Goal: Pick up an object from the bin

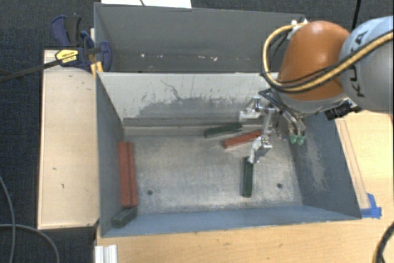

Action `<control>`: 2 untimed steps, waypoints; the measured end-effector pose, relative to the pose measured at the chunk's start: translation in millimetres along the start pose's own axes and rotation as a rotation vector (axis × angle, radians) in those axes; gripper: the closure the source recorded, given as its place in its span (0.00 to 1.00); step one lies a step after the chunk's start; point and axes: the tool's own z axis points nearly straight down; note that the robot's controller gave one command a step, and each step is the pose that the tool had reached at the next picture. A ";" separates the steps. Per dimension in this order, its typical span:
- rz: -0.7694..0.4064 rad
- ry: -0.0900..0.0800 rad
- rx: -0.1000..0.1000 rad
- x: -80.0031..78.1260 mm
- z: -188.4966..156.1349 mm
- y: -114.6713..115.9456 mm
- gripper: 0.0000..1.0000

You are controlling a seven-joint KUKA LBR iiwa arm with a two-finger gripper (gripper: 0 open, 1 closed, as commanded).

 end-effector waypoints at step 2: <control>-0.076 -0.003 0.001 -28.0 96.9 -10.2 1.00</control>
Offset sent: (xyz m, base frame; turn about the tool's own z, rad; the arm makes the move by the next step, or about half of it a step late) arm 0.0000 0.0000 0.0000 0.0000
